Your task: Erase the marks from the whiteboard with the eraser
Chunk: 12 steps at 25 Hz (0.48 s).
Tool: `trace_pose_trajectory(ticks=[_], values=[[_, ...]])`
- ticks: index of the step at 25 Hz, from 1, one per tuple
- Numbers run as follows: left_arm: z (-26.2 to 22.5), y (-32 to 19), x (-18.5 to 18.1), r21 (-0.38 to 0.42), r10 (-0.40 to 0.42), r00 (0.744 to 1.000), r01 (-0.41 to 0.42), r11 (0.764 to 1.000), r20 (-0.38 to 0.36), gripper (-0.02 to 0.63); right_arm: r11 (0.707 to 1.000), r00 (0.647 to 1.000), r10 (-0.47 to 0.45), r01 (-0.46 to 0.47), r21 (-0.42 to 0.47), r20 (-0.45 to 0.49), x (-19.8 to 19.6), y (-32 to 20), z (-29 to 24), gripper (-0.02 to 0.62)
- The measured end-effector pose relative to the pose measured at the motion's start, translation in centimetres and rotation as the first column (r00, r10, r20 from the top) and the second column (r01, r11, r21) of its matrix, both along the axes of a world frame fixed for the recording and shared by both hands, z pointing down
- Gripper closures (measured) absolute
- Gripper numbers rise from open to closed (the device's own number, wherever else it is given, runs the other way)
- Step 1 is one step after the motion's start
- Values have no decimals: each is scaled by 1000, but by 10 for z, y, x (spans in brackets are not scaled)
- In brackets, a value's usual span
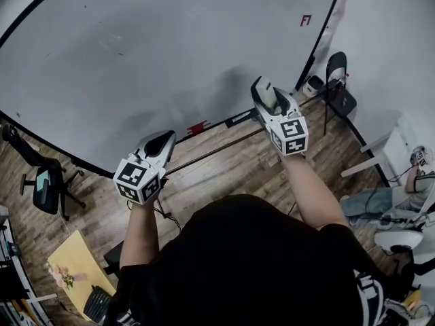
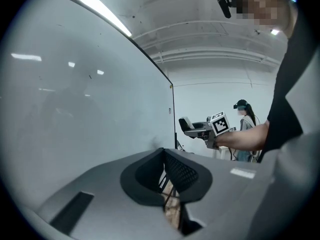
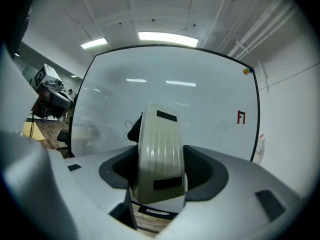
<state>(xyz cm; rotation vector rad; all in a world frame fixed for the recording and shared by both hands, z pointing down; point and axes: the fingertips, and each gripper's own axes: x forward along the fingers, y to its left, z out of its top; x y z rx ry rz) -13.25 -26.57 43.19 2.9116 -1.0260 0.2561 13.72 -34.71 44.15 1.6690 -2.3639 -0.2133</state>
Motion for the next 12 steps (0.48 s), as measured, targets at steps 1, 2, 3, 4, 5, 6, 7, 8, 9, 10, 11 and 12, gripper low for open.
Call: trace_pose_trajectory(ticks=[1,2,3,4,5,6,7,8,9,10,11,12], values=[[1,-1,0,2,2,1000,-2,1000,2,594,1000,1000,0,0,-6,6,0,1,1,339],[1,-1,1,2,4,1000,-4,1000,2,594,1000,1000,1,0,-12,12,1,1,2,339],[1,-2,3,1,5,1000,-5,1000,0,592,1000,1000,1,-1,-17,19,1,2,3,339],[1,-2,4,-2,7,1000,-7,1000,-3,594,1000,1000,1,-1,-21,24,2,3,3,339],[2,-3,5,-2,9,1000,-9,1000,-4,594,1000,1000,2,-2,-23,28,2,4,4,339],[2,-3,5,-1,10,1000,-10,1000,-3,594,1000,999,3,-3,-27,32,2,5,4,339],[2,-4,6,1,11,1000,-11,1000,-2,592,1000,999,4,-3,-31,36,2,6,5,339],[2,-4,6,0,11,1000,-11,1000,-4,594,999,999,3,-2,-35,42,3,7,5,339],[2,-3,7,-2,10,1000,-10,1000,-6,594,999,999,2,0,-38,48,3,8,4,339],[3,-3,7,-5,9,1000,-9,1000,-8,594,999,999,0,2,-40,53,3,8,4,339],[3,-3,7,-8,8,1000,-8,1000,-10,594,999,998,-1,3,-43,58,2,9,4,339],[4,-2,7,-12,7,1000,-7,1000,-11,592,999,998,-2,5,-46,62,2,10,4,339]])
